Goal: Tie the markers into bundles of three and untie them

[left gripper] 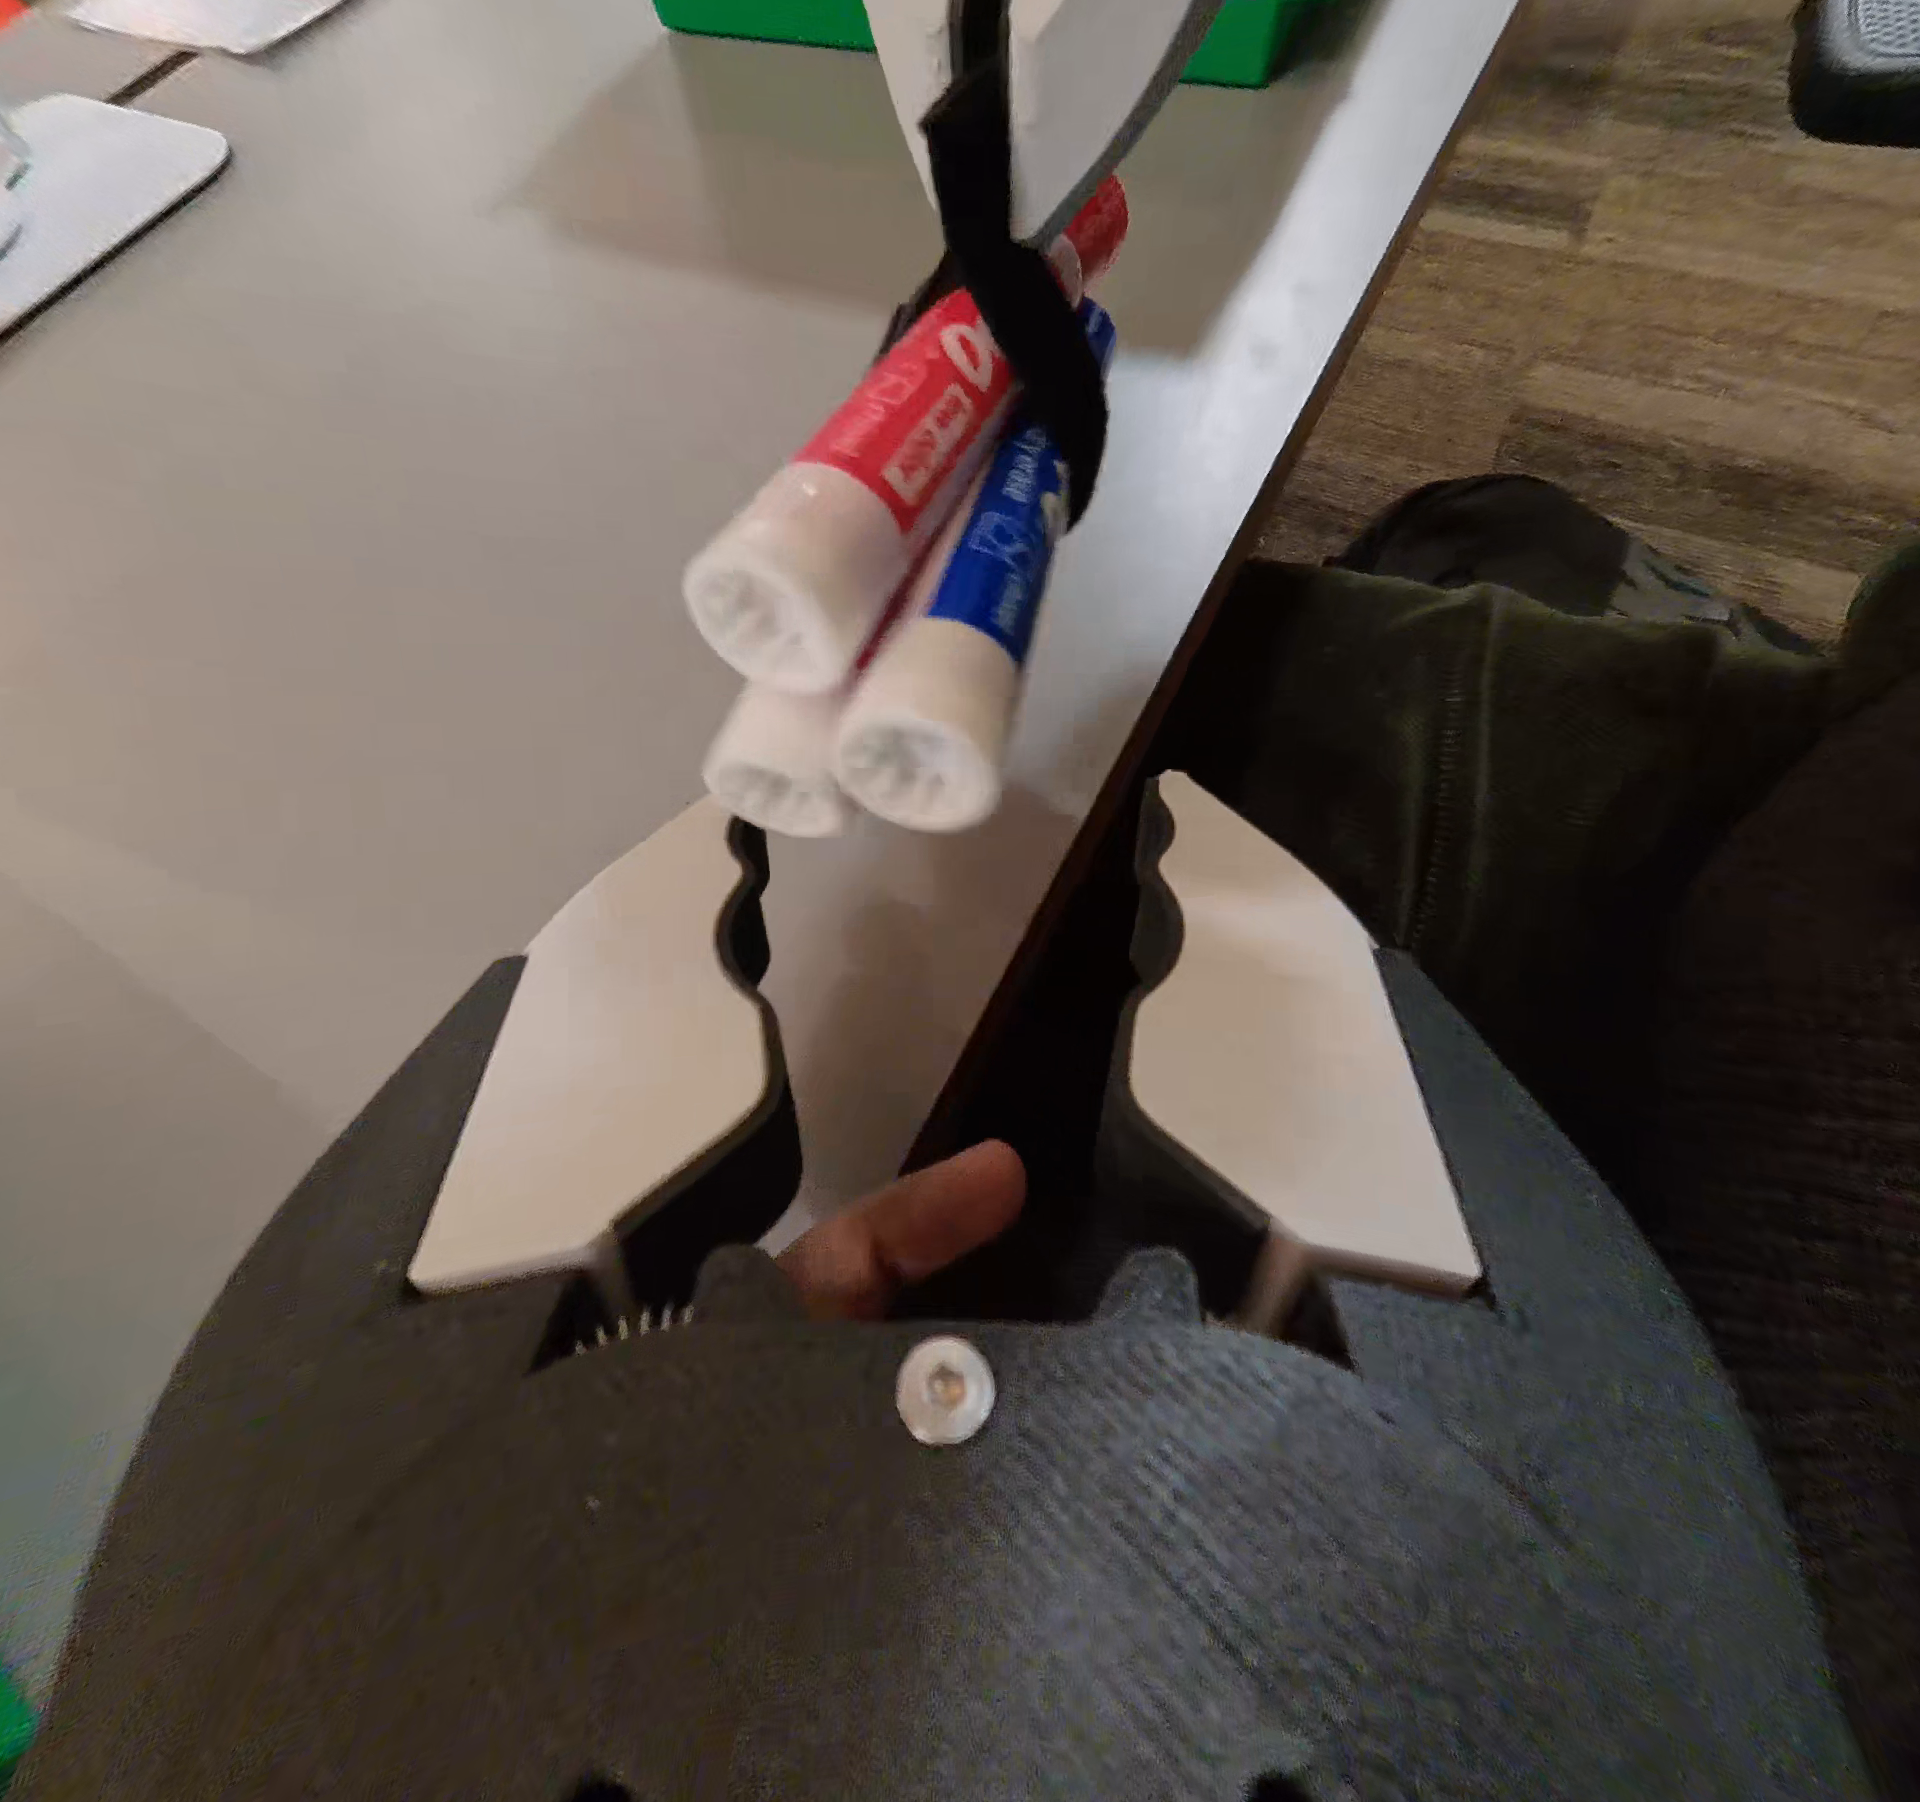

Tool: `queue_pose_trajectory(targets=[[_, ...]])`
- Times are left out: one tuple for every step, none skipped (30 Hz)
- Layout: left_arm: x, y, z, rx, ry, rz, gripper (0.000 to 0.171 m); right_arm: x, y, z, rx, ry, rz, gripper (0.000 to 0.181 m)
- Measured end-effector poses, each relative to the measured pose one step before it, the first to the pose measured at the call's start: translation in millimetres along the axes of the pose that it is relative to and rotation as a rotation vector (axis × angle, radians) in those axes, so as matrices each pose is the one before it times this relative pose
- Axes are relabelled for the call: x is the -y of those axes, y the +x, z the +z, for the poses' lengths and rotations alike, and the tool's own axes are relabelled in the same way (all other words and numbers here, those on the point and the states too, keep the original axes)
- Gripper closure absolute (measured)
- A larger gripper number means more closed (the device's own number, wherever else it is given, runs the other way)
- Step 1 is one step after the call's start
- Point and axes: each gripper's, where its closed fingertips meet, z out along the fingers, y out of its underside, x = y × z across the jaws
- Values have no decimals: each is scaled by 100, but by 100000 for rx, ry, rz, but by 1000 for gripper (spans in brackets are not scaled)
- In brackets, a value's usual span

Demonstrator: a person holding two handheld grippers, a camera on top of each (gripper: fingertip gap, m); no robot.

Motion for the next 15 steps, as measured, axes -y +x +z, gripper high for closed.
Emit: queue_pose_trajectory(targets=[[-69,31,-8,152,-656,652,102,-99,-318,78,688,-1552,-1513,177],[-118,96,-43,-420,-935,464,102,-135,-275,90,612,-1848,-1073,177],[-179,380,-68,-2446,-1615,-315,103,-153,-236,125,476,-2031,-855,177],[-200,595,-86,-4019,-2269,-784,103,-147,-170,135,101,-2060,-697,177],[-61,509,-78,-3400,-2113,-1306,102,-151,-194,138,335,-2069,-631,177],[133,378,-23,-2616,-1243,-1719,100,-111,-229,131,600,-1815,-537,177],[238,233,52,-1914,-993,-1226,96,-40,-255,131,764,-1285,-443,177],[263,-47,144,-164,-812,-1145,93,91,-225,120,838,-473,-475,177],[280,10,187,-666,-795,-789,90,183,-181,124,676,271,-543,177],[256,255,206,-2176,-570,-875,90,221,-135,110,474,529,-432,177],[240,327,215,-2362,-232,-1306,90,210,-93,92,314,552,-401,177],[155,252,222,-1724,-234,-1393,90,173,-117,83,277,415,-438,177],[37,157,235,-1094,-566,-1011,90,119,-103,53,153,142,-409,177],[-72,-40,228,226,-1124,-557,92,55,-147,40,352,-246,-330,177],[-111,-206,161,1440,-1315,-466,94,1,-137,33,245,-614,-388,177]])
